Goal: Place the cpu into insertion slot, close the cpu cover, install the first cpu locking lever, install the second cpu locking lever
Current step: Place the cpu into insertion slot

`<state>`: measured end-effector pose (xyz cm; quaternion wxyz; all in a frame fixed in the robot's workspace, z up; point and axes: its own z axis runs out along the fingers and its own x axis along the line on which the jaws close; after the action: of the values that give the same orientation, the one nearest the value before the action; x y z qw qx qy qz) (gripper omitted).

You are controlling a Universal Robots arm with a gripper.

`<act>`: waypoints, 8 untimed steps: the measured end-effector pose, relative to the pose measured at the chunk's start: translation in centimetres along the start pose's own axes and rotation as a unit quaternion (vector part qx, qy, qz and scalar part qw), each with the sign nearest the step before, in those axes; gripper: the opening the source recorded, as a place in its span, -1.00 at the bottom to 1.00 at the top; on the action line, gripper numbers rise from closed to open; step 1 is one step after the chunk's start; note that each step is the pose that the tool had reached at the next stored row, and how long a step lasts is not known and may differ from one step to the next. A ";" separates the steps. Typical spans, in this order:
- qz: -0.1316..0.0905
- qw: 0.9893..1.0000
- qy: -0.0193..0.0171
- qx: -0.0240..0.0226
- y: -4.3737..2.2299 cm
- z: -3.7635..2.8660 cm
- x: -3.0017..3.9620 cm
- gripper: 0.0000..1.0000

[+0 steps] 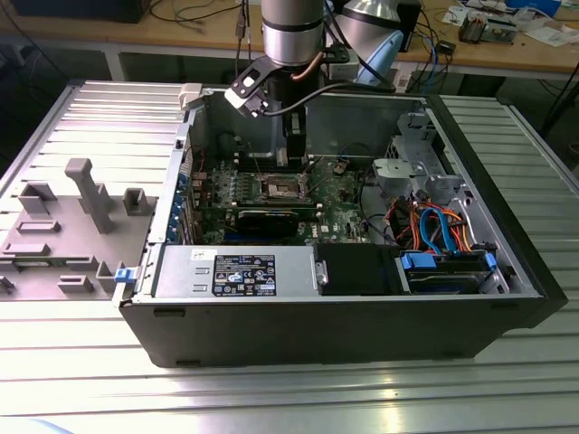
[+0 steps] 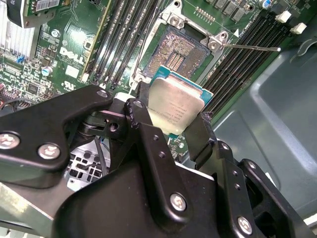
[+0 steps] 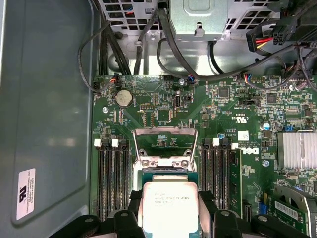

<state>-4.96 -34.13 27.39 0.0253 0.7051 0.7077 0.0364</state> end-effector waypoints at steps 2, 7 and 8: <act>0.000 1.000 0.000 0.000 -0.02 0.00 0.00 0.07; 0.000 1.000 0.000 0.000 -0.02 0.00 0.00 0.07; 0.000 1.000 0.000 0.000 -0.01 0.00 0.00 0.07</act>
<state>-4.97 -34.13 27.39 0.0256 0.7051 0.7077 0.0367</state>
